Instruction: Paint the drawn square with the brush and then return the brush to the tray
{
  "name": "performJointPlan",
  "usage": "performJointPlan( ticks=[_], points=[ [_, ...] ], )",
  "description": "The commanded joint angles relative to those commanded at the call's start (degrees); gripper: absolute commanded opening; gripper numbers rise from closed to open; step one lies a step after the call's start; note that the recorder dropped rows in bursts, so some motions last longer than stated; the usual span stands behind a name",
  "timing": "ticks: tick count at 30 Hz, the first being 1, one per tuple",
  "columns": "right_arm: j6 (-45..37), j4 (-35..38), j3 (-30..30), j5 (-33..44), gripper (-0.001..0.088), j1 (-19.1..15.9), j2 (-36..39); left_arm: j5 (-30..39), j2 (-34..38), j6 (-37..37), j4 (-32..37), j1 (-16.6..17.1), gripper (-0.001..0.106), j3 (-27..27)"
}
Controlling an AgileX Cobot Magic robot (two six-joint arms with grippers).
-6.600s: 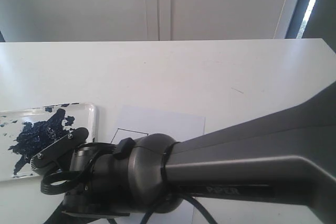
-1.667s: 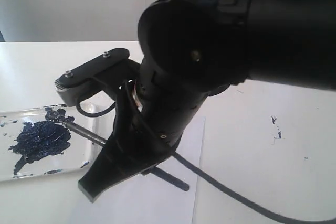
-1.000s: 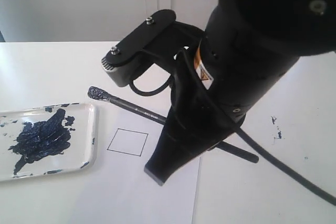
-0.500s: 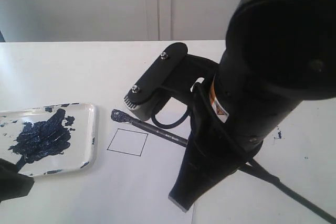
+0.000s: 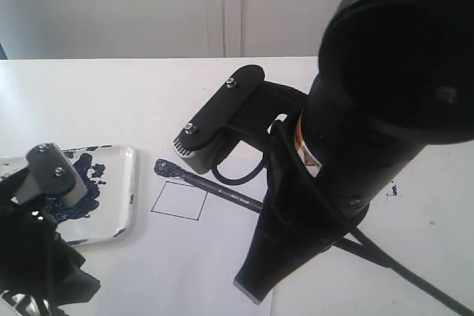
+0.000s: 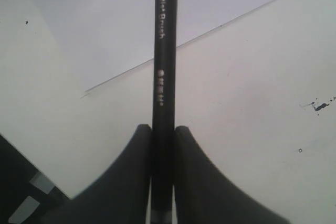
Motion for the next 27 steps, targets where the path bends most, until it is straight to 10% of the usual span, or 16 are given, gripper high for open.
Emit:
performJointPlan(
  ticks=[16,27],
  points=[
    [0.12,0.92,0.00,-0.26,0.0000,0.00,2.55,-5.86,10.04,3.69,1.74,-1.91,0.048,-1.72],
    [0.12,0.25,0.00,-0.61,0.0000,0.00,6.50,-6.16,14.30,2.40,5.76,-12.78,0.048,-1.86]
  ],
)
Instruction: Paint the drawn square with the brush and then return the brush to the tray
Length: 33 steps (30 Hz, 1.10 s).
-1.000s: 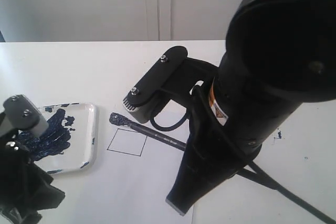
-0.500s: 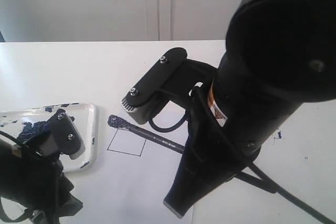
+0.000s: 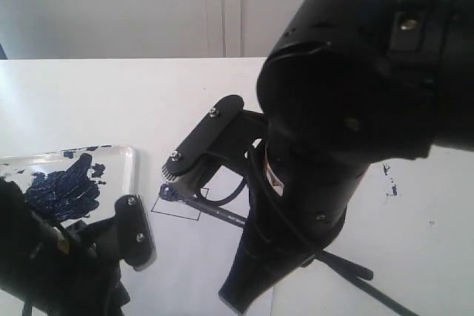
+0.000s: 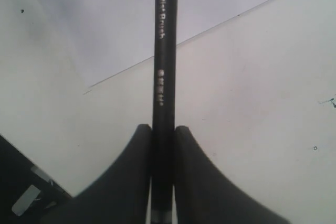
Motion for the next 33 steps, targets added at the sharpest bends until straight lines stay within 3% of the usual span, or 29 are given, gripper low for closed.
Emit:
performJointPlan(
  ticks=[6,16,18,20,22,33],
  points=[
    [0.00,-0.69,0.00,-1.15,0.0000,0.00,0.98,-2.98,0.57,-5.26,5.11,0.00,0.048,0.00],
    [0.00,-2.59,0.00,-2.38,0.0000,0.00,1.48,-5.64,-2.17,-6.72,5.69,0.45,0.048,-1.00],
    [0.00,-3.44,0.00,-2.62,0.0000,0.00,1.48,-5.64,-2.28,-6.89,5.69,2.03,0.048,-1.10],
    [0.00,-3.19,0.00,-4.04,0.0000,-0.56,1.82,-5.36,-1.58,-6.89,5.69,5.68,0.048,-1.10],
    [0.00,-3.19,0.00,-5.51,0.0000,-0.56,3.11,-5.80,-1.28,-6.89,5.14,6.98,0.048,-1.10],
    [0.00,-3.93,0.00,-6.04,0.0000,-0.56,7.51,-5.29,1.73,-5.92,-0.81,6.88,0.048,-1.10]
  ],
)
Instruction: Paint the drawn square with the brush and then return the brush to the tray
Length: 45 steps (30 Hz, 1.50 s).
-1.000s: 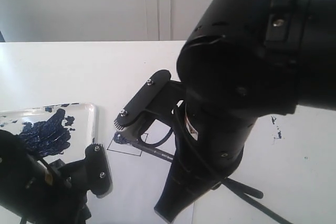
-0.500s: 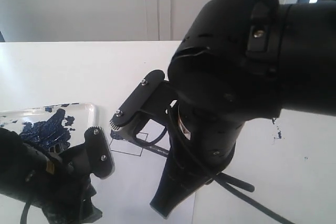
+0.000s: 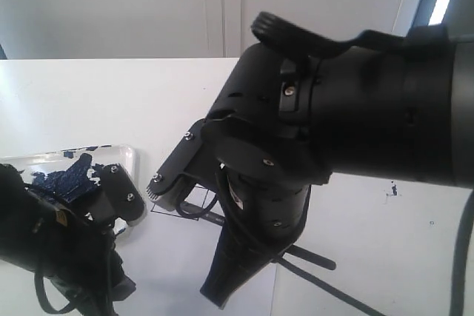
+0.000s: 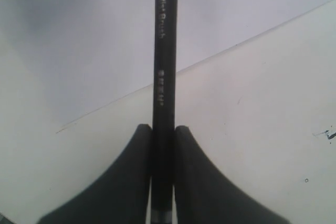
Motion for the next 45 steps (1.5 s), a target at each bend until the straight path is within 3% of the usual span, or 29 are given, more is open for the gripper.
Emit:
performJointPlan(
  ticks=[5,45],
  points=[
    [0.00,-0.12,0.00,-0.10,0.0000,0.00,0.24,-0.42,2.55,1.20,0.00,0.00,0.048,0.00],
    [0.00,0.83,0.00,-0.16,0.0000,0.00,1.91,-0.55,2.51,1.10,-0.70,0.00,0.048,0.00]
  ],
)
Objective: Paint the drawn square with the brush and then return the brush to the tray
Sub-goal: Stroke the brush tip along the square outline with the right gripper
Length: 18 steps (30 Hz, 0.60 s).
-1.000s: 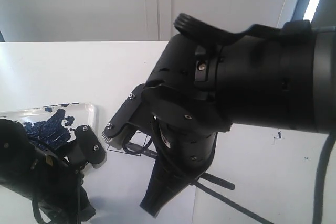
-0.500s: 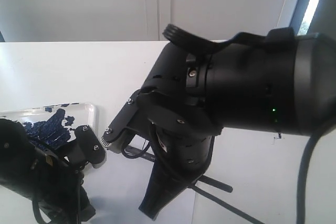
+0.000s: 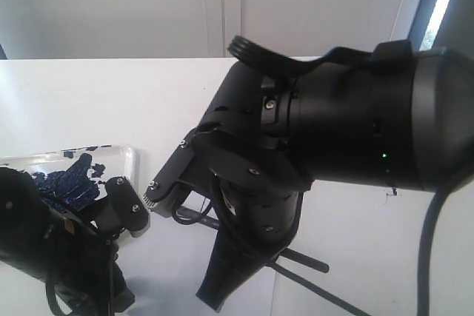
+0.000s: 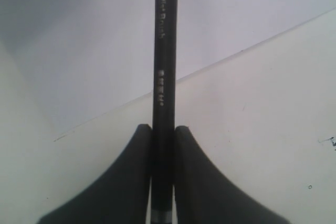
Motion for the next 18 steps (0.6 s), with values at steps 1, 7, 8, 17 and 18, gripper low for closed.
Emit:
performJointPlan(
  ticks=[1,7,8,17,18],
  points=[
    [0.00,0.35,0.00,0.23,0.0000,0.00,0.00,0.00,0.00,0.00,0.00,0.00,0.048,0.00],
    [-0.18,0.77,0.00,-1.20,0.0000,0.00,0.00,0.00,0.00,0.00,0.00,0.00,0.048,0.00],
    [-0.18,0.77,0.00,-1.35,0.0000,0.00,0.00,0.00,0.00,0.00,0.00,0.00,0.048,0.00],
    [-0.18,0.77,0.00,-2.55,0.0000,0.00,0.00,0.00,0.00,0.00,0.00,0.00,0.048,0.00],
    [-0.18,0.77,0.00,-2.54,0.0000,0.00,0.11,0.00,0.00,0.00,0.00,0.00,0.048,0.00]
  ],
)
